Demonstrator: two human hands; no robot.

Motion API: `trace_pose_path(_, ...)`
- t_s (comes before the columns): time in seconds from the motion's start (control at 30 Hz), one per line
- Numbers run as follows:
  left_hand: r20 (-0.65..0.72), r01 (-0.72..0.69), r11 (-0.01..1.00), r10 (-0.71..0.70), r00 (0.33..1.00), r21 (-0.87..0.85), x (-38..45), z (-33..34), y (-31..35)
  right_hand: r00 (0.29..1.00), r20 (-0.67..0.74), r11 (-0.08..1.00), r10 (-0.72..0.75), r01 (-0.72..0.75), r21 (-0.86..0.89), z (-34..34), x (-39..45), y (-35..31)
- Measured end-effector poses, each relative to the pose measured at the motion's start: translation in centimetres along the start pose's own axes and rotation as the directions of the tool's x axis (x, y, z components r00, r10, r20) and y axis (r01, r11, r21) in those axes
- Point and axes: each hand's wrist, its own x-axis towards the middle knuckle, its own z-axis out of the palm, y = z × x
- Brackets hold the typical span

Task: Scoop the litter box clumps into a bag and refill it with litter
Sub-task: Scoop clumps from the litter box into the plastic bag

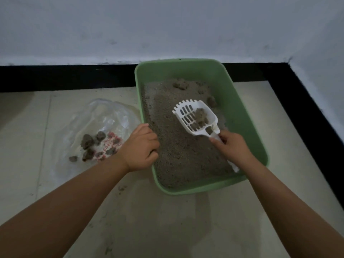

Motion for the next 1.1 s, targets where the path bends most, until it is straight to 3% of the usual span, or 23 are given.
trace_pose_path(0.23,0.063,-0.047,0.999,0.045,0.997,0.025,-0.6,-2.2,-0.4,0.999,-0.038,0.999,-0.007,0.009,0.042,0.3,-0.3,-0.5)
trace_pose_path(0.3,0.045,0.035,0.992,-0.041,0.998,0.124,-1.8,-3.9,-1.3,0.998,-0.051,0.998,-0.035,0.038,0.057,0.4,-0.3,-0.8)
trace_pose_path(0.37,0.018,0.207,0.941,-0.22,0.975,0.267,-3.2,-5.7,-2.8,0.996,-0.053,0.995,-0.077,0.081,0.063,0.5,-0.5,-1.7)
trace_pose_path(0.43,-0.016,0.431,0.83,-0.455,0.89,0.354,-4.2,-7.5,-3.9,0.992,-0.032,0.989,-0.126,0.128,0.071,0.5,-0.6,-3.1)
trace_pose_path(0.53,0.046,0.705,0.605,-0.77,0.637,0.369,-5.1,-10.1,-4.4,0.973,0.027,0.971,-0.228,0.225,0.074,0.9,-0.9,-5.9)
trace_pose_path(0.6,0.085,0.778,0.509,-0.852,0.517,0.369,-5.8,-10.8,-5.0,0.952,0.065,0.95,-0.298,0.289,0.115,1.5,-1.0,-8.1)
trace_pose_path(0.67,0.118,0.8,0.483,-0.872,0.475,0.355,-6.6,-11.0,-5.7,0.919,0.112,0.923,-0.378,0.364,0.126,2.5,-1.2,-10.4)
trace_pose_path(0.8,0.138,0.923,0.381,-0.918,0.37,0.055,-7.6,-11.4,-6.5,0.856,0.235,0.87,-0.46,0.488,-0.076,5.3,-1.7,-14.3)
trace_pose_path(0.9,0.098,0.932,0.355,-0.927,0.361,-0.074,-7.7,-11.8,-6.8,0.835,0.314,0.784,-0.452,0.54,-0.307,7.1,-2.6,-16.3)
trace_pose_path(1.0,0.087,0.932,0.339,-0.933,0.35,-0.126,-7.7,-11.9,-7.0,0.828,0.297,0.677,-0.475,0.559,-0.479,8.4,-2.6,-16.8)
trace_pose_path(1.1,0.085,0.93,0.339,-0.932,0.352,-0.139,-8.1,-11.9,-7.3,0.774,0.175,0.54,-0.609,0.566,-0.623,8.9,-2.5,-16.4)
